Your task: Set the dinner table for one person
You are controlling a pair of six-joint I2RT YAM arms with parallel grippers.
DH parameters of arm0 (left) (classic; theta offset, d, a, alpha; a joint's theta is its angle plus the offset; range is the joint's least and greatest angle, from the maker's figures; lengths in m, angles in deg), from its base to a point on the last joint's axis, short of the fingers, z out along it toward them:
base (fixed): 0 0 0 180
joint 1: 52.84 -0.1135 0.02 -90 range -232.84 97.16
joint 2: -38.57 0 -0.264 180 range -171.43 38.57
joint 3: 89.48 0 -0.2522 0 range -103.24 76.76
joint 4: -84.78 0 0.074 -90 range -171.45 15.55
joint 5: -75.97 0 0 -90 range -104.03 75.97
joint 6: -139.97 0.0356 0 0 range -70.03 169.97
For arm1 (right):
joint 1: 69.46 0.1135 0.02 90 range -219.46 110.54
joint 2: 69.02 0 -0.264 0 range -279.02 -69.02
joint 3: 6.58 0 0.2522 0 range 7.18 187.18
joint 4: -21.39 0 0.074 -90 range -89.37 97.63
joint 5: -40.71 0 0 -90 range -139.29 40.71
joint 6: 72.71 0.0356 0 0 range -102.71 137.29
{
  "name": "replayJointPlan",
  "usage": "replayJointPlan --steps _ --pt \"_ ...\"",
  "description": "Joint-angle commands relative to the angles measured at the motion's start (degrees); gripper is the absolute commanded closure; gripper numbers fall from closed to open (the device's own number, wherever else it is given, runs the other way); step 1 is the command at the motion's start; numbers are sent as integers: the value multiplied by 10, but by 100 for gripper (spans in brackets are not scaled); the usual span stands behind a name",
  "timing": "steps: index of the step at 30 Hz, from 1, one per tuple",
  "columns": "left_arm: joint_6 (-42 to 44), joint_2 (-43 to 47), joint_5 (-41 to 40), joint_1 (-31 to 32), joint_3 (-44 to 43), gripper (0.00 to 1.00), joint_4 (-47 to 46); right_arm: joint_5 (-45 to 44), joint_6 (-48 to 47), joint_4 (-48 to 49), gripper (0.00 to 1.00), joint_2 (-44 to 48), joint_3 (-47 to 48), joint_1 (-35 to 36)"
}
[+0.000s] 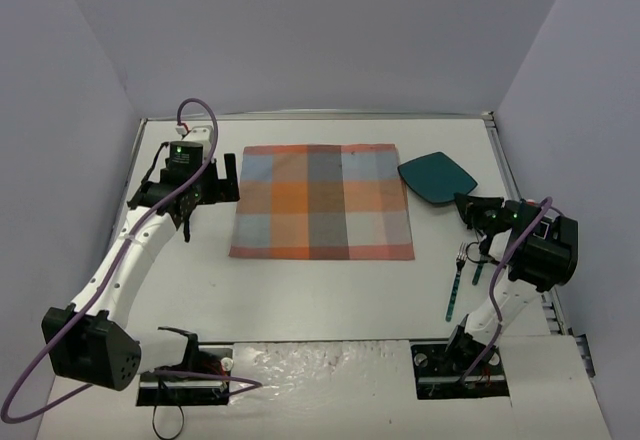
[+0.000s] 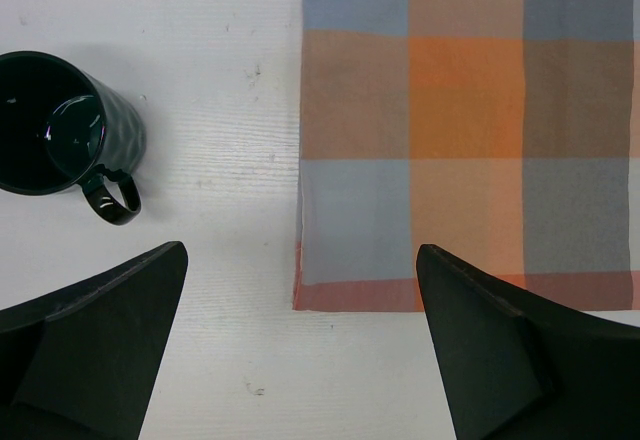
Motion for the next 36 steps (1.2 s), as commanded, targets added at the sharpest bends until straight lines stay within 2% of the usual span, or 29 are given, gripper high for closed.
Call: replayJointPlan --steps 1,7,13,29,36 --pt "1 6 -5 -4 -4 3 -29 67 29 324 100 39 41 -1" --pt "1 6 -5 -4 -3 3 -29 100 34 358 100 36 60 16" --pt "1 6 -6 -4 -2 3 -31 123 11 338 100 44 90 48" --pt "3 10 -7 -5 -1 3 -30 225 16 309 100 -33 234 240" --pt "5 9 -8 -5 -2 3 -29 282 27 316 100 -87 282 294"
